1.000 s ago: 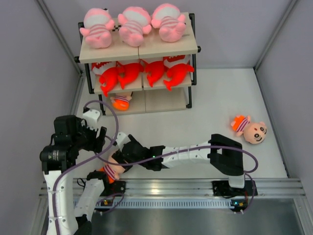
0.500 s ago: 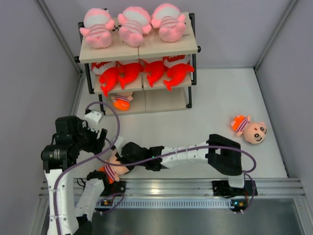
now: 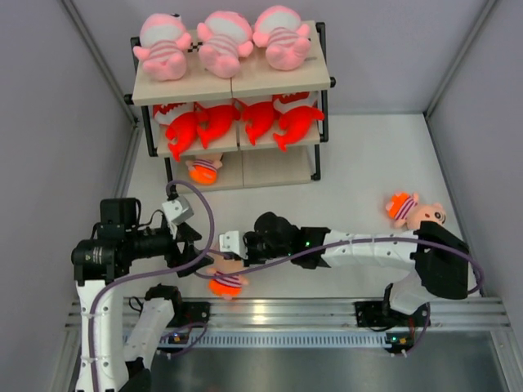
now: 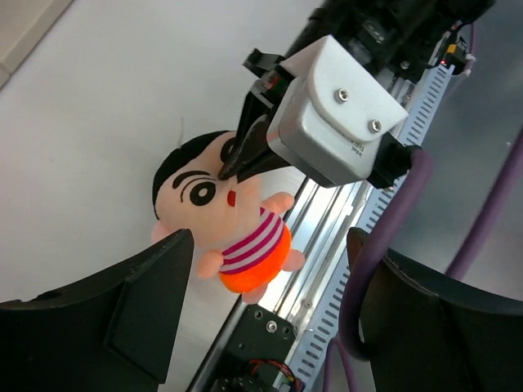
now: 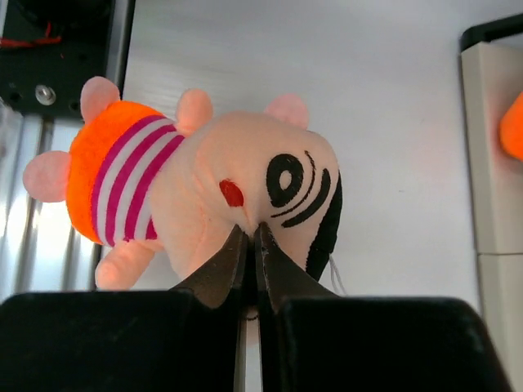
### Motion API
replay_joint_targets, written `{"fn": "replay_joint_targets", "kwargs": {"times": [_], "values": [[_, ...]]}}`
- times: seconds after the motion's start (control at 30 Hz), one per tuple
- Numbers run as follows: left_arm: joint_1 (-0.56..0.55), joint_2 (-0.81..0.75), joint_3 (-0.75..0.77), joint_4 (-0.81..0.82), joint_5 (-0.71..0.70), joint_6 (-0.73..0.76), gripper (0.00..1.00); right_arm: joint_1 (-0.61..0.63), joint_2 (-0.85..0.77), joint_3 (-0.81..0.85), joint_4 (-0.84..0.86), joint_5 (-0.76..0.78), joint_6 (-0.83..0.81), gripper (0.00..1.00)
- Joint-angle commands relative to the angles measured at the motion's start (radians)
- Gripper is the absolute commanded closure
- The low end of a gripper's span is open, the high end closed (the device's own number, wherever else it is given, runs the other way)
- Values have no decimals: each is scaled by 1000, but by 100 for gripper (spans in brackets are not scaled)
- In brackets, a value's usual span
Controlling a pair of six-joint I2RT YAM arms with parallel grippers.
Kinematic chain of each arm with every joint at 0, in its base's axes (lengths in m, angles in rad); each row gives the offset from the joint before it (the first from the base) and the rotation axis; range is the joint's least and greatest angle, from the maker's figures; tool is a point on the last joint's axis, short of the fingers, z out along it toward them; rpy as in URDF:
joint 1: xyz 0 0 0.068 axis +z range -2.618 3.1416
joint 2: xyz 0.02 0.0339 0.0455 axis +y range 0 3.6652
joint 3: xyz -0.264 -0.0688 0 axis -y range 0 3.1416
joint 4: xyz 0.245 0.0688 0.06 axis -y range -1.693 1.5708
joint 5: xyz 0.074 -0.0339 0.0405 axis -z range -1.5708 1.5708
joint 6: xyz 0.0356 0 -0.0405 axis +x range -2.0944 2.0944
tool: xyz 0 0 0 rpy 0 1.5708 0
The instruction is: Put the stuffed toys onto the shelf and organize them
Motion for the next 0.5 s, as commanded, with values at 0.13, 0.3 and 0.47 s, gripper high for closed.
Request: {"fn": "replay_joint_targets", "kwargs": {"times": [0.13,0.3,0.47], "values": [[25,49,-3,89,-80,320,19,-83,-157,196,-117,-461,-524,100],[26,40,-25,77,-92,365,19,-141,-167,262,-125,-570,-555,100],[25,40,-20,77,-93,371,19,-161,-180,262,-152,-538,-598,100]]}}
